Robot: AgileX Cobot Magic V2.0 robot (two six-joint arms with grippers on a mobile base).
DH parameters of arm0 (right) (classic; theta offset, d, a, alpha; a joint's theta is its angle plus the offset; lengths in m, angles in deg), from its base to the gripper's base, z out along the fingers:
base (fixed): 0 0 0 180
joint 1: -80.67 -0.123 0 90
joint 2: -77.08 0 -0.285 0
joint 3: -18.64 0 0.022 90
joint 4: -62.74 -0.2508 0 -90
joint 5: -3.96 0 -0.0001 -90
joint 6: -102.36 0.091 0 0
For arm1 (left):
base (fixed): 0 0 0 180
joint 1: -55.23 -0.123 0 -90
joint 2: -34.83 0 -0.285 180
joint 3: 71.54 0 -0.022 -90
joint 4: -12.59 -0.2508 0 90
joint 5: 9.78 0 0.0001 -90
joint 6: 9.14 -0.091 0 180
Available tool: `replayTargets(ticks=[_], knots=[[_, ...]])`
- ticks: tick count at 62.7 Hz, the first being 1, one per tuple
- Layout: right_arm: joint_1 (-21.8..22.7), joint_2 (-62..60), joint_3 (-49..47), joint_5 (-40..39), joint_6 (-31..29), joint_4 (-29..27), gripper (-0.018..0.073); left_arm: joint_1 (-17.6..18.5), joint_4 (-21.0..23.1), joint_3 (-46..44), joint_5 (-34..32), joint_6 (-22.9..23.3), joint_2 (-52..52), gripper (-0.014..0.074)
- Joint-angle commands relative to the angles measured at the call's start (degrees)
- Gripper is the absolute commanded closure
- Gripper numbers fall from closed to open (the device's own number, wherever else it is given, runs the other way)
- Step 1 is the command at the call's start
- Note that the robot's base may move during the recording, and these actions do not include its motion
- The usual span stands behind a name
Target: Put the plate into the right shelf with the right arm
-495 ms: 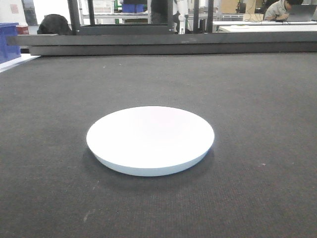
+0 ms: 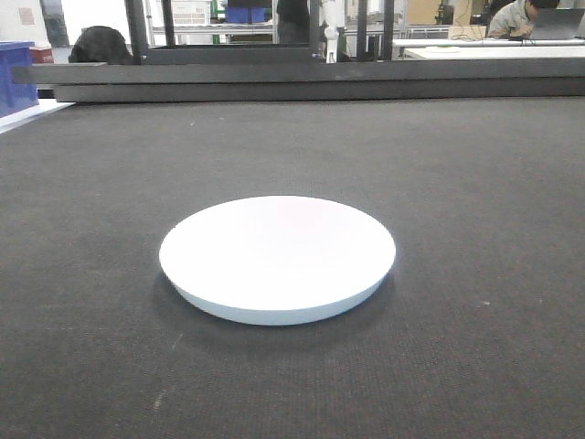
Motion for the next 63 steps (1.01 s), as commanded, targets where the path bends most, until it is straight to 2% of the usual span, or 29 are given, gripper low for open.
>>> replayTargets(ticks=[1, 15, 28, 35, 42, 51, 56, 63], knots=[[0.13, -1.0, -0.87, -4.93, -0.55, 0.17, 0.0505, 0.11, 0.47, 0.59, -5.16, 0.4, 0.59, 0.0724], [0.18, -1.0, -1.78, -8.89, -0.73, 1.29, 0.0505, 0.11, 0.47, 0.59, -5.16, 0.4, 0.59, 0.0724], [0.18, 3.61, -12.38, -5.73, -0.73, 1.29, 0.0505, 0.11, 0.47, 0.59, -5.16, 0.4, 0.59, 0.0724], [0.18, 11.32, -19.03, -0.35, -0.73, 1.29, 0.0505, 0.11, 0.47, 0.59, -5.16, 0.4, 0.59, 0.0724], [0.18, 22.15, -27.08, 6.73, -0.73, 4.5, 0.0505, 0.11, 0.47, 0.59, -5.16, 0.4, 0.59, 0.0724], [-0.25, 36.32, -35.49, 10.05, -0.73, 7.91, 0.0505, 0.11, 0.47, 0.59, -5.16, 0.4, 0.59, 0.0724], [-1.74, 42.87, -38.73, 10.28, -0.66, 7.91, 0.0505, 0.11, 0.47, 0.59, -5.16, 0.4, 0.59, 0.0724], [-6.23, 52.0, -43.67, 13.56, -0.42, 8.04, 0.0505, 0.11, 0.47, 0.59, -5.16, 0.4, 0.59, 0.0724]])
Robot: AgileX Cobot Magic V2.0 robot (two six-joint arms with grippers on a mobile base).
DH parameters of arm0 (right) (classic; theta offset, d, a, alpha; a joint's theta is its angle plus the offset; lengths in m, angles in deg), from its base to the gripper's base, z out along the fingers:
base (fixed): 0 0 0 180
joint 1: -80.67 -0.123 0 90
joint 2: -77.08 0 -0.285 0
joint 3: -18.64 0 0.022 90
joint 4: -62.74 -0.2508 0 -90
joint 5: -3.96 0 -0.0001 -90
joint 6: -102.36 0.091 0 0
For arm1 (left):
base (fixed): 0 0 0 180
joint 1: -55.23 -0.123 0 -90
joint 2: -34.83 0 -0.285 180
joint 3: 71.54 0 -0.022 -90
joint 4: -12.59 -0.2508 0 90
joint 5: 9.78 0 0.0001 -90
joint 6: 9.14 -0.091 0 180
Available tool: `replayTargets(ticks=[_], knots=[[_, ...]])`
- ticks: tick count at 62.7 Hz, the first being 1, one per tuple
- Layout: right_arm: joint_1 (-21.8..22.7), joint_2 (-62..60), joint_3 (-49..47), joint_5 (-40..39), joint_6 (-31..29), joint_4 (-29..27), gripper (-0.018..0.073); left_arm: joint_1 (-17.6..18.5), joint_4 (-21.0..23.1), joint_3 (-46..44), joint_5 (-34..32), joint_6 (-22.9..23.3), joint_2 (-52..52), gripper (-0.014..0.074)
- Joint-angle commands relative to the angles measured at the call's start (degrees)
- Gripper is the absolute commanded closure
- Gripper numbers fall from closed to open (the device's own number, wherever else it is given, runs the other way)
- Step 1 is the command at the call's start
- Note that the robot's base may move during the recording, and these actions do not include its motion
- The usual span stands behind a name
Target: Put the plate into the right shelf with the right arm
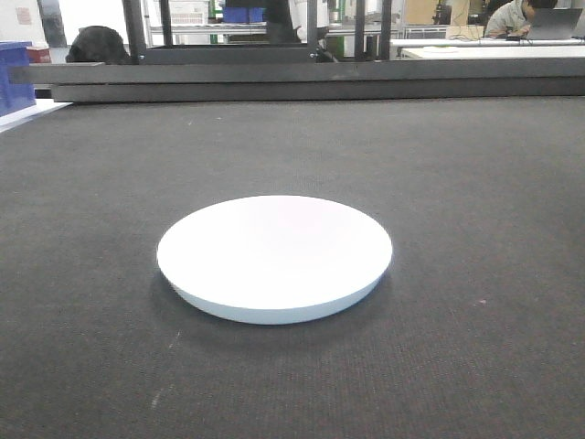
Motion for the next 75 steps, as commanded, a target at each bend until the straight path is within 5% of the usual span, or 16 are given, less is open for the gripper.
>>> replayTargets(ticks=[1, 16, 31, 47, 75], knots=[[-3.44, 6.57, -5.31, -1.15, -0.37, 0.8, 0.0505, 0.11, 0.47, 0.59, -5.16, 0.4, 0.59, 0.0724], [-11.59, 23.52, -16.04, 12.06, 10.68, 0.74, 0.048, 0.11, 0.47, 0.59, -5.16, 0.4, 0.59, 0.0724], [-20.12, 38.14, -27.84, 25.34, 19.0, 0.5, -0.0084, 0.11, 0.47, 0.59, -5.16, 0.4, 0.59, 0.0724], [-26.91, 50.35, -40.47, 38.99, 20.68, -3.84, -0.0029, 0.11, 0.47, 0.59, -5.16, 0.4, 0.59, 0.0724], [-27.55, 59.25, -44.96, 40.53, 24.64, -7.47, 0.0029, 0.11, 0.47, 0.59, -5.16, 0.4, 0.59, 0.0724]])
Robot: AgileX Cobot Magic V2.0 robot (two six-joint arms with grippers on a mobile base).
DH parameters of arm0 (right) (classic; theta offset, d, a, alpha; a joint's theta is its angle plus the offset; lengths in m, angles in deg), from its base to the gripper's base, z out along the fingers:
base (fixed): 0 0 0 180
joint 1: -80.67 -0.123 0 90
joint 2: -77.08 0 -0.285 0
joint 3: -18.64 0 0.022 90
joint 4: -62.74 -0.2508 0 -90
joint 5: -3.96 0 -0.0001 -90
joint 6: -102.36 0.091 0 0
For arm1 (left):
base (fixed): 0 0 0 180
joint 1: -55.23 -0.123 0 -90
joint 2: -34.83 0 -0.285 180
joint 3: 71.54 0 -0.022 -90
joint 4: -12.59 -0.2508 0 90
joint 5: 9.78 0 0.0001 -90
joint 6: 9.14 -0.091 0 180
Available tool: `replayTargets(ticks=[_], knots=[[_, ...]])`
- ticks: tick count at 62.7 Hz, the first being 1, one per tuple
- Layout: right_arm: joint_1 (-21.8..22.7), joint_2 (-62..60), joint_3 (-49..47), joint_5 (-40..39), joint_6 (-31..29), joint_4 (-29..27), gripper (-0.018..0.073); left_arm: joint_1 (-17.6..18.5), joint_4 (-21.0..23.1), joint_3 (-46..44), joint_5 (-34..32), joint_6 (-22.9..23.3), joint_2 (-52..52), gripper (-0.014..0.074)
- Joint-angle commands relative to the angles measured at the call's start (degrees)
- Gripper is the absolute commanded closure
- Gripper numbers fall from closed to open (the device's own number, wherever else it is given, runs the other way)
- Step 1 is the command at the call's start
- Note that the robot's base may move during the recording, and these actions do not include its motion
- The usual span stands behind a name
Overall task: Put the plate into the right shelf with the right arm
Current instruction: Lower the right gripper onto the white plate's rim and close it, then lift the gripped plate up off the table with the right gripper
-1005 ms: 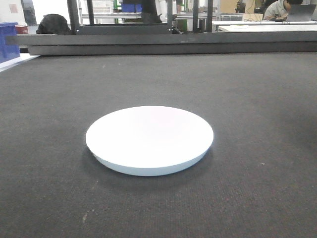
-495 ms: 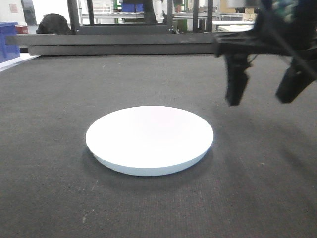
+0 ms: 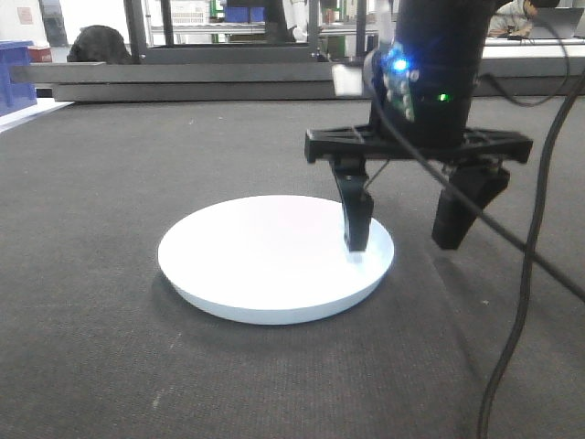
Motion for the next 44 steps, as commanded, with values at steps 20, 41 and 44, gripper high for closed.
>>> replayTargets(ticks=[20, 41, 44], knots=[[0.12, -1.95, -1.85, -0.13, 3.35, 0.16, 0.0363, 0.11, 0.47, 0.59, -5.16, 0.4, 0.59, 0.0724], [1.71, -9.72, -1.74, 0.49, 0.0, 1.3, 0.0503, 0.11, 0.47, 0.59, -5.16, 0.4, 0.59, 0.0724], [2.15, -11.16, -1.62, 0.57, -1.52, 1.59, 0.0503, 0.11, 0.47, 0.59, -5.16, 0.4, 0.59, 0.0724]])
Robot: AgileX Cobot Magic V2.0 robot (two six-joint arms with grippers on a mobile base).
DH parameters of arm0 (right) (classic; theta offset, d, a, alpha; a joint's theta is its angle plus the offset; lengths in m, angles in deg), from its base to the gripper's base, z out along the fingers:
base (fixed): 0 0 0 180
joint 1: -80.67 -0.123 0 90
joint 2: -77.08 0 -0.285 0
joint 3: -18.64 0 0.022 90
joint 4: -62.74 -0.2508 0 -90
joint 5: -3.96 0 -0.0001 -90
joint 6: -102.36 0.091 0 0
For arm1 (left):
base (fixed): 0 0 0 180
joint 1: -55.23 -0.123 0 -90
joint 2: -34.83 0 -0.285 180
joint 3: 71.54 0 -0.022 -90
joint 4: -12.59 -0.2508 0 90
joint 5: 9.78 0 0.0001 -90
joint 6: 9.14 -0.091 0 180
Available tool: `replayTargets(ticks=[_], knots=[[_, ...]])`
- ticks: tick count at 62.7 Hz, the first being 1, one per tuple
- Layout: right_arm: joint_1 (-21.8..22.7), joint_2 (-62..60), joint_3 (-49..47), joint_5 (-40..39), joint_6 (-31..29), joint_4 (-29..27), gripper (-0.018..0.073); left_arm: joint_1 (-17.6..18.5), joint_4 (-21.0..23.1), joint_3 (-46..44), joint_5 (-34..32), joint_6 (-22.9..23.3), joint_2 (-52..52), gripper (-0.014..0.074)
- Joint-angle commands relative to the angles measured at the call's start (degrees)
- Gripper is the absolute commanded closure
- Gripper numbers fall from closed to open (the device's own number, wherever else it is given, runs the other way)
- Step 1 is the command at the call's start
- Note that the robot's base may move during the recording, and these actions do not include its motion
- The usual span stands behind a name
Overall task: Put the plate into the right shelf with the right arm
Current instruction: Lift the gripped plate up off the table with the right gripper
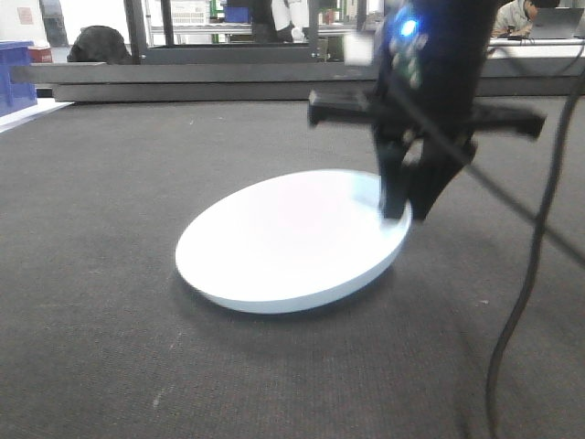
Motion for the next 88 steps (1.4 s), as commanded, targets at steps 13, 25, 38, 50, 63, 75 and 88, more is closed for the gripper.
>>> replayTargets(ticks=[13, 25, 38, 50, 63, 75, 88], knots=[[4.17, -14.85, 3.05, -5.13, -11.93, 2.85, 0.0503, 0.11, 0.47, 0.59, -5.16, 0.4, 0.59, 0.0724], [9.83, -26.47, 15.25, -21.18, -19.38, 2.18, 0.0503, 0.11, 0.47, 0.59, -5.16, 0.4, 0.59, 0.0724], [20.51, -41.1, 32.08, -42.48, -22.4, -1.82, 0.0503, 0.11, 0.47, 0.59, -5.16, 0.4, 0.59, 0.0724], [26.82, -53.19, 42.2, -52.95, -22.4, -1.94, 0.0503, 0.11, 0.47, 0.59, -5.16, 0.4, 0.59, 0.0724], [27.27, -65.94, 49.61, -58.31, -22.4, 0.88, 0.0503, 0.11, 0.47, 0.59, -5.16, 0.4, 0.59, 0.0724], [27.27, -76.38, 54.93, -58.67, -22.4, 4.29, 0.0503, 0.11, 0.47, 0.59, -5.16, 0.4, 0.59, 0.0724], [27.27, -84.19, 57.11, -58.99, -22.4, 4.93, 0.0503, 0.11, 0.47, 0.59, -5.16, 0.4, 0.59, 0.0724]])
